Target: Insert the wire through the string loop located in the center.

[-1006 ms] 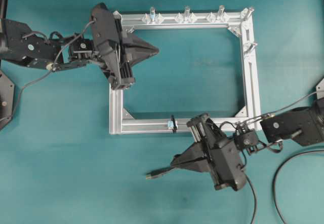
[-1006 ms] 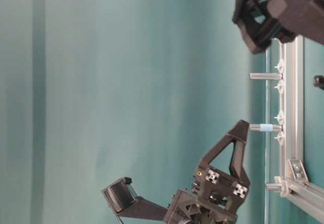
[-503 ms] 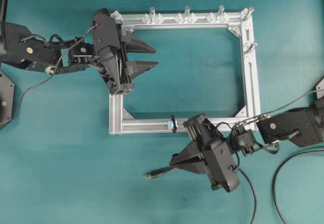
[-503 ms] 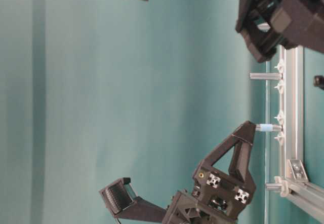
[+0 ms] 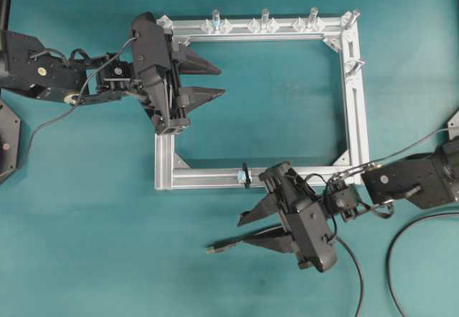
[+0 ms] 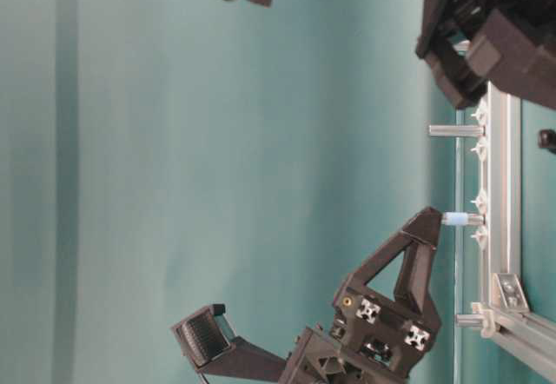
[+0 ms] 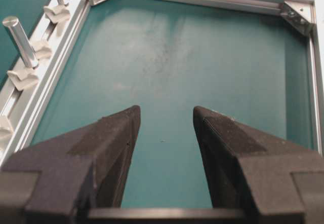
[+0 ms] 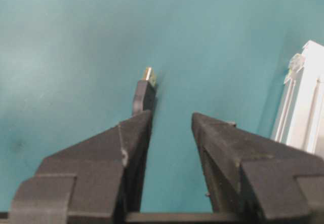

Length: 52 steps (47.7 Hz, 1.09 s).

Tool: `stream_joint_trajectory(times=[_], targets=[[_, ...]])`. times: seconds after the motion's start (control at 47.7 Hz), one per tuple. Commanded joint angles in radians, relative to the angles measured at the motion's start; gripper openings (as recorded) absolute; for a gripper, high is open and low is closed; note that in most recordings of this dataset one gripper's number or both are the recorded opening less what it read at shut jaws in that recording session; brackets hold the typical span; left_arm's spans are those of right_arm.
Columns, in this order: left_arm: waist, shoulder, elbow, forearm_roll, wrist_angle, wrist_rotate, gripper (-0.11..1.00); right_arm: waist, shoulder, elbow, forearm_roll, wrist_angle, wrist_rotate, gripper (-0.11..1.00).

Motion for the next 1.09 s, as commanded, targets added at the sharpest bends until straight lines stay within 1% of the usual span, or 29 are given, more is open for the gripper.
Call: stream_joint_trajectory(times=[0.0,0.252,0.419,0.671,0.797,1.069], targets=[[-0.003,-0.025,-0.009,0.002,0.002,0.005,0.50,0.003,-0.008,-0.025,-0.002,-0.008,0.000,0.42],[-0.003,-0.025,-0.009,0.003,0.012,0.005,0.50,0.011,0.049,-0.055,-0.002,-0.008,0.002,0.42],[-0.003,-0.025,-0.008,0.002,0.023,0.005,0.50,0.017,0.078,-0.057,-0.002,-0.012,0.003,0.42],[-0.003,-0.025,0.000,0.002,0.035,0.005,0.50,0.017,0.120,-0.057,-0.003,-0.006,0.046,0.42],[-0.003,-0.025,0.006,0.002,0.037,0.005,0.50,0.017,0.133,-0.058,-0.017,-0.008,0.069,0.42],[-0.003,-0.025,0.009,0.002,0.035,0.005,0.50,0.018,0.158,-0.071,-0.020,-0.006,0.072,0.42]])
